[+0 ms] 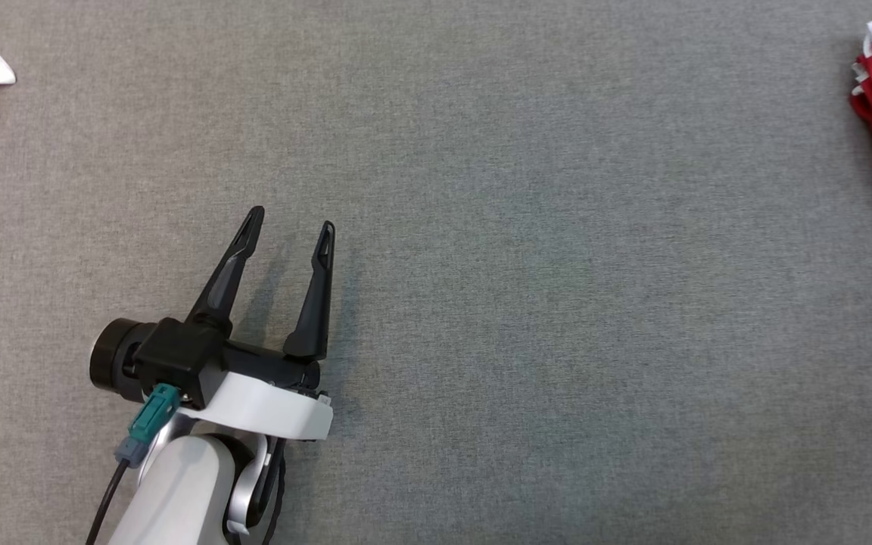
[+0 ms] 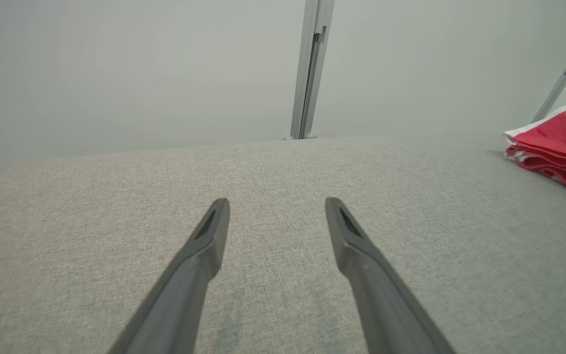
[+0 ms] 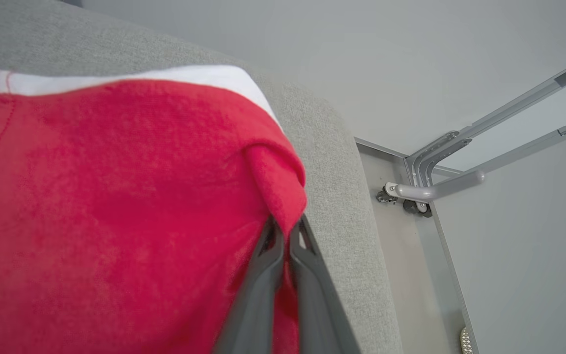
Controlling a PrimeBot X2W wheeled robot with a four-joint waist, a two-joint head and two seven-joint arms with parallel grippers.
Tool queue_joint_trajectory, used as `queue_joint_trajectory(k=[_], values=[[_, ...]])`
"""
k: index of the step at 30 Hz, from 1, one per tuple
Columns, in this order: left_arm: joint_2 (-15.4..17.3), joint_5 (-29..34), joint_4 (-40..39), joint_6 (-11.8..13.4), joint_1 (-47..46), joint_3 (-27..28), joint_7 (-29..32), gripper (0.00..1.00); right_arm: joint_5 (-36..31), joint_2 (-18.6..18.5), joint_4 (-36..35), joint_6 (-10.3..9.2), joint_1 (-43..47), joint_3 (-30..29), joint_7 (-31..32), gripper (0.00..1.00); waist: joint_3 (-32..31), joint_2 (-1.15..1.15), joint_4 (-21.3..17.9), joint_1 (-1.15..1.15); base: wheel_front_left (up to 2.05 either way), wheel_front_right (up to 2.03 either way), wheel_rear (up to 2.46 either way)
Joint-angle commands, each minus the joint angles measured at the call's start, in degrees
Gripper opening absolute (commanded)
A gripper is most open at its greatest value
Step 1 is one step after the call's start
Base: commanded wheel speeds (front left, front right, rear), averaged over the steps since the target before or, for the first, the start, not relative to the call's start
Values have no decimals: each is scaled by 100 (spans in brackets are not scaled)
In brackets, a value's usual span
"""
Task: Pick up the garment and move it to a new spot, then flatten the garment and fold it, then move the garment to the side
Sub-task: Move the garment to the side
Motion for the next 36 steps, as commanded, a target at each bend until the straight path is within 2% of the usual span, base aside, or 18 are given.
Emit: queue_joint_trajectory(k=[1,5,6,7,8,9,16,24,28,31,36], values=[[31,15,-44,49,-87,15,1,100,-115,-55,109,-2,-119,3,-163,0,72,0,61,0,0,0,0],[38,1,-74,77,-84,9,-19,100,-403,-118,328,-2,-256,10,-427,0,119,0,100,0,0,0,0],[40,-5,-77,82,-87,7,-20,100,-506,-142,381,-2,-299,1,-507,31,127,0,105,0,0,0,0],[42,-11,-75,86,-90,5,-26,100,-591,-140,424,-2,-331,-17,-599,55,132,0,106,0,0,0,0],[42,-11,-75,86,-90,5,-26,100,-591,-140,424,-2,-331,-17,-599,55,132,0,106,0,0,0,0],[36,-18,-54,98,-94,-2,-31,100,-755,-102,477,-2,-353,-65,-784,100,126,0,103,0,0,0,0],[18,-44,20,103,-129,-32,-44,100,-1154,-4,570,-2,-381,-292,-1125,100,48,0,70,0,0,0,0],[-15,-136,174,72,-164,-60,-125,100,-1296,360,420,-2,-175,-699,-1353,100,-260,0,50,0,0,0,0],[-58,-201,315,50,-210,-52,-189,100,-1020,508,-215,-2,159,-1243,-1356,100,-557,0,83,0,0,0,0],[-124,-295,490,66,-251,-13,-245,100,-999,483,-872,-2,634,-1608,-1353,100,-787,0,110,0,0,0,0],[-122,-104,888,196,-305,-11,-362,100,-977,884,-1958,-2,1514,-2335,-1356,100,-1198,0,81,0,0,0,0]])
